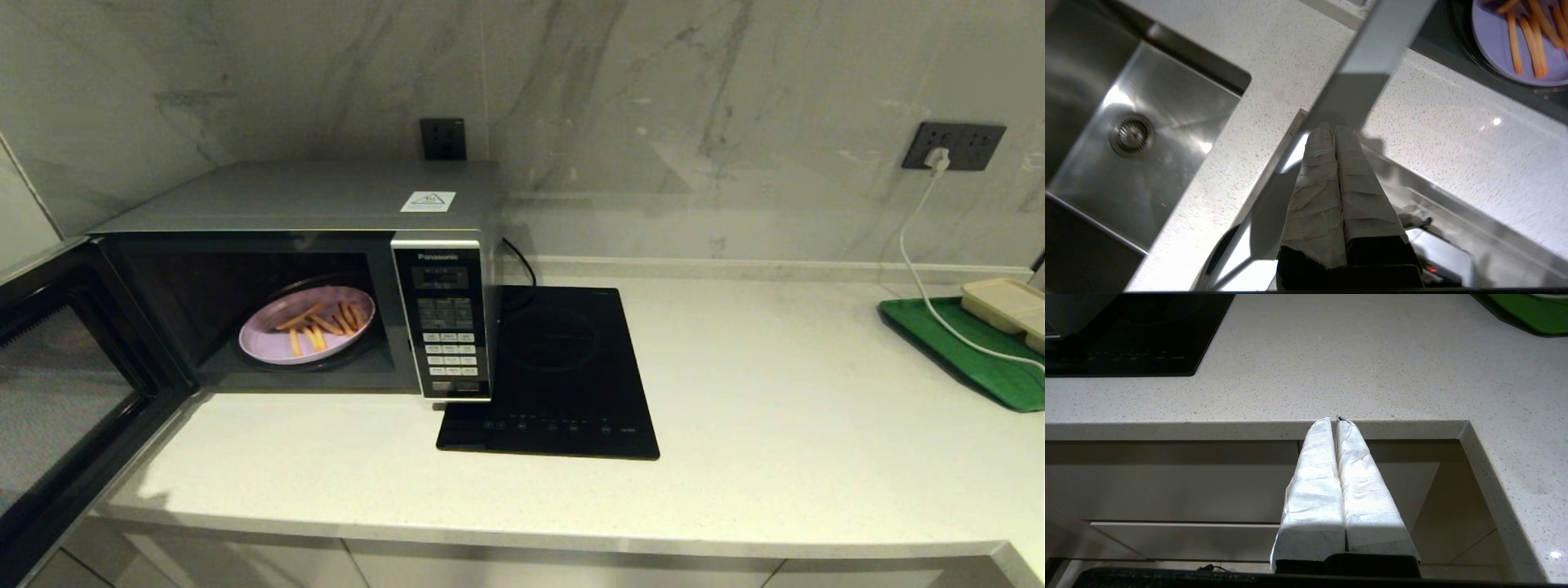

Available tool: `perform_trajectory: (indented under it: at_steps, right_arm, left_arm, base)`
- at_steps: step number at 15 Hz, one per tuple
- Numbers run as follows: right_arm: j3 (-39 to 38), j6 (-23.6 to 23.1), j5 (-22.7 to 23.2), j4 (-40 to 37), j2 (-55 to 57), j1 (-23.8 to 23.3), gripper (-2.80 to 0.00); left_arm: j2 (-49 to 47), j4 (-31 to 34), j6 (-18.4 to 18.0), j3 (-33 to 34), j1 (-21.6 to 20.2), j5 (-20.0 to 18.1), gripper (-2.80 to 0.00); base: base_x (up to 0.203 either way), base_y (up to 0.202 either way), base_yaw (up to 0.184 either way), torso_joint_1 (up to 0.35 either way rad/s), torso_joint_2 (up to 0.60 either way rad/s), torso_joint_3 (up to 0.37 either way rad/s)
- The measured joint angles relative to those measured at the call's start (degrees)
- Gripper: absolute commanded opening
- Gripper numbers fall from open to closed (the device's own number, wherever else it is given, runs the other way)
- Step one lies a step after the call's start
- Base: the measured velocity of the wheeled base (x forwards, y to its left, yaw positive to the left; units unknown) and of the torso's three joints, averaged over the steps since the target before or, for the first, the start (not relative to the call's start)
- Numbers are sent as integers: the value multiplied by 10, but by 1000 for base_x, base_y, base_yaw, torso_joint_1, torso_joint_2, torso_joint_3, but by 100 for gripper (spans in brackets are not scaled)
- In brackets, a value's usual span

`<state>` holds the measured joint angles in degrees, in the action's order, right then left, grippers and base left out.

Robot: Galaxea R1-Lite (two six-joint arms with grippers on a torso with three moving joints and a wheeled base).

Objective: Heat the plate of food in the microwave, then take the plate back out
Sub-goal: Close the microwave oven

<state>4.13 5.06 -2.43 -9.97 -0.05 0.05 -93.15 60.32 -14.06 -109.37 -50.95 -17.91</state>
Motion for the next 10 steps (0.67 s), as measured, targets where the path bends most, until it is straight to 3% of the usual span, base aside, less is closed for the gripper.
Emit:
perform_trajectory:
  at_steps: [4, 10]
  right_arm:
    - [0, 0, 0, 0, 0, 0, -280]
    - [0, 0, 0, 0, 0, 0, -280]
  left_arm:
    - [-50, 2, 30, -17, -3, 24, -280]
    - [-76, -1, 47, -18, -3, 25, -280]
  base:
    - [0, 0, 0, 0, 0, 0]
    - [0, 0, 0, 0, 0, 0]
